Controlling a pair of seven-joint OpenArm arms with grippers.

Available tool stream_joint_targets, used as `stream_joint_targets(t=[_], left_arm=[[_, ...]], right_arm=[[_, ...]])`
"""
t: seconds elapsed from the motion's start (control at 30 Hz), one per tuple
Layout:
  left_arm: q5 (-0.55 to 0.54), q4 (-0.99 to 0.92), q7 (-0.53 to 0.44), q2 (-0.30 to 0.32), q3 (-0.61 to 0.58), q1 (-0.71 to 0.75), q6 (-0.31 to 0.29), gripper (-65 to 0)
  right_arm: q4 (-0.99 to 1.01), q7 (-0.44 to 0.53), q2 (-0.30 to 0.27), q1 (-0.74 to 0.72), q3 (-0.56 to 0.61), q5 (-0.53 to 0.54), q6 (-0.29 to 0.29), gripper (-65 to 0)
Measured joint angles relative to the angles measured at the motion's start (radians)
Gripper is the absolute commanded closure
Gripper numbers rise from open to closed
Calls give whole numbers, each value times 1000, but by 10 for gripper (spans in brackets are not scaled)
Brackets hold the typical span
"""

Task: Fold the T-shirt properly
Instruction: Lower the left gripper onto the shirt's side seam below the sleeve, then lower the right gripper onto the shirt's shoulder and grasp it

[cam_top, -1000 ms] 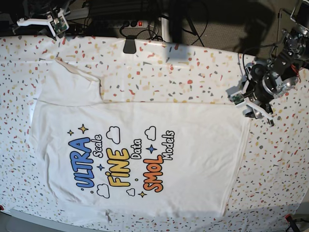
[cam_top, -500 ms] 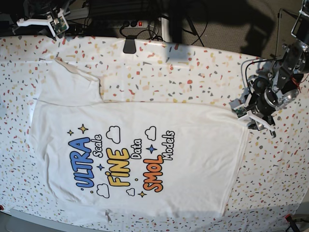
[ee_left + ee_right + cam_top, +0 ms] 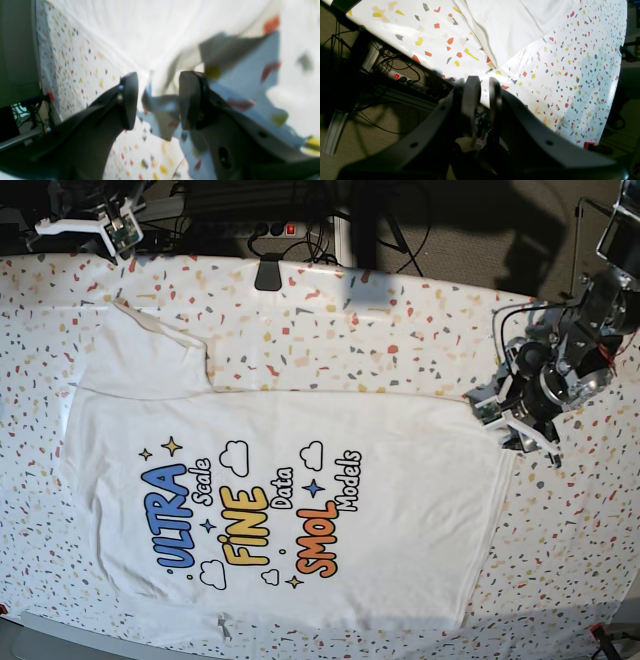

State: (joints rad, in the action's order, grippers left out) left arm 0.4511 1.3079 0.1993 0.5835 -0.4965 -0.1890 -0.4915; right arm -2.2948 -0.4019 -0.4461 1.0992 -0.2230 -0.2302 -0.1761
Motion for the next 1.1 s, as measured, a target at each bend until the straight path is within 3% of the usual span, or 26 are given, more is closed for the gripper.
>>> stream_joint_targets(t=[0.13, 0.23, 0.43, 0.7, 0.77, 0.9, 1.1], left_arm=[[-4, 0, -13, -10, -1, 0, -6, -266], [-4, 0, -13, -10, -1, 0, -7, -230], [-8, 0, 17, -10, -1, 1, -14, 0], [-11, 0, 93, -13, -1, 1, -14, 0], [-11, 0, 93, -13, -1, 1, -13, 0], [-11, 1, 96, -13, -2, 1, -13, 0], [-88, 1, 119, -13, -2, 0, -7, 0]], right_arm=[[0, -42, 0, 0, 0, 0, 0, -107], [0, -46, 0, 0, 0, 0, 0, -107], [0, -46, 0, 0, 0, 0, 0, -107], [0, -37, 0, 0, 0, -94, 0, -107], [0, 11, -4, 0, 0, -111, 0, -144], [21, 50, -80, -3, 0, -111, -2, -308], [112, 57, -180, -91, 0, -140, -4, -323]])
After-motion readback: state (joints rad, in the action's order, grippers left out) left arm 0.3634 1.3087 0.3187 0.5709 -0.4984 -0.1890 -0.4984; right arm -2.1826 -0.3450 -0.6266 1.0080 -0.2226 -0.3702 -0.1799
